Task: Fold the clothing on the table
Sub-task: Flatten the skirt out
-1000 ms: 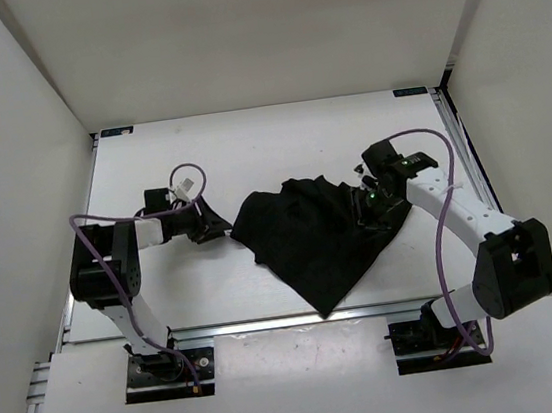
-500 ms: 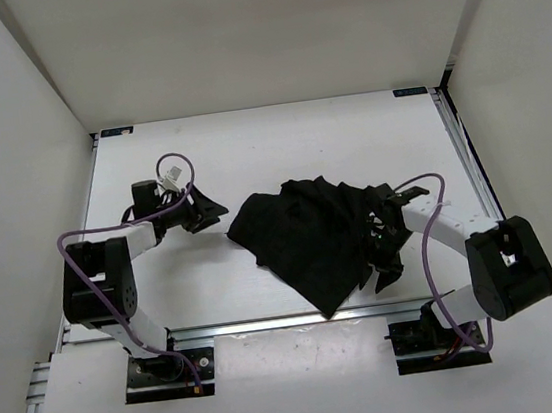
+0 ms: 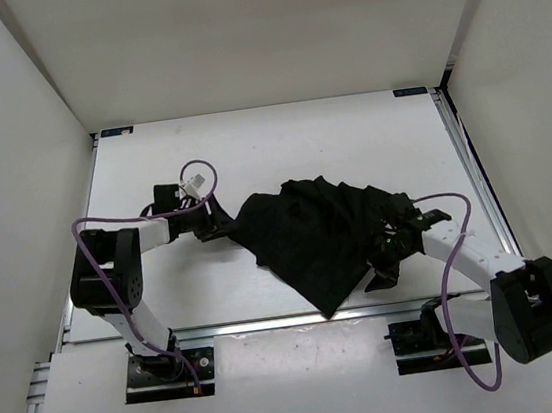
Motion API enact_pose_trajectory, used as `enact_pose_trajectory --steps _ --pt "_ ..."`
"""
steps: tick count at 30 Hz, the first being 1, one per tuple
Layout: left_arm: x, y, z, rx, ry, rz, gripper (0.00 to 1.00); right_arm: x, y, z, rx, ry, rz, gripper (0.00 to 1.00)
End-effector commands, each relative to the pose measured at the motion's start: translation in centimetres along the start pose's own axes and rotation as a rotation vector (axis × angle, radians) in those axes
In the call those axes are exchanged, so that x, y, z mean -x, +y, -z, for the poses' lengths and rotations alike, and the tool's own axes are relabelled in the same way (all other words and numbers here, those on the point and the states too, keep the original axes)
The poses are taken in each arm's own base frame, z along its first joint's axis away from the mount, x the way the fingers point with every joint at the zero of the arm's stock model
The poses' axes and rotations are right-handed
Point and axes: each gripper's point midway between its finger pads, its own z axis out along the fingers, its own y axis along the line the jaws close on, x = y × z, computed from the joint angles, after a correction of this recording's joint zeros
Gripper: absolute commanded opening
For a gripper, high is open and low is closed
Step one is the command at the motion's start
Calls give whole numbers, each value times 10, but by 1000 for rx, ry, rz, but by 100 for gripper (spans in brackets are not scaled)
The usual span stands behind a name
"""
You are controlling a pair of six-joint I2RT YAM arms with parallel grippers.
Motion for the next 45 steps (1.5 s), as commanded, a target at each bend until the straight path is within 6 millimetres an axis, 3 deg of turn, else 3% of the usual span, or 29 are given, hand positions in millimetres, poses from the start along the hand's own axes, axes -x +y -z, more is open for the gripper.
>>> enact_pose_trajectory --steps 1,3,4,5,7,14,17,20,22,24,26,29,32,33,35,37,39,42,45 --pt "-12 1 -7 21 28 -70 62 3 13 3 90 -31 -84 64" --pt "-16 5 -10 18 31 -68 57 -1 11 -1 99 -27 -112 65" --pt "-20 1 -13 -9 43 -72 43 -3 12 -1 101 -24 -110 64" --pt "-24 2 -15 -15 53 -56 20 -4 10 -5 100 -19 -123 64" --pt "-25 0 -16 -47 47 -41 0 -6 6 -11 101 -10 -138 64" --pt "-31 -19 -1 -86 34 -21 0 -17 -3 -31 98 13 -200 63" --pt "-34 -19 3 -97 40 -7 0 -15 -3 -38 106 -1 -195 49" --pt "-38 -19 3 -95 48 4 0 -12 -4 -44 75 -10 -178 24" --pt "-38 -22 4 -102 43 -4 0 -9 -10 -48 18 -22 -162 0" --pt "-38 -23 5 -108 45 10 0 -1 0 -44 -6 -53 -88 0" --pt "-31 -33 10 -146 35 22 0 13 14 -29 -28 -135 -9 1" --pt "-9 -66 25 -281 -1 37 0 44 47 17 -13 -311 95 0" --pt "34 -101 35 -387 -94 48 0 76 75 66 72 -429 162 0" --pt "57 -121 42 -460 -137 42 0 98 77 86 87 -484 168 0" --pt "91 -151 56 -553 -204 35 0 119 89 112 113 -549 214 0" --pt "128 -188 80 -648 -271 -16 0 141 110 140 130 -635 292 0" --pt "146 -202 99 -679 -311 -53 0 154 132 167 175 -738 365 0" --pt "148 -210 125 -703 -352 -66 0 153 150 182 214 -782 439 0" --pt "124 -198 135 -694 -343 -42 0 138 146 173 205 -756 492 0"
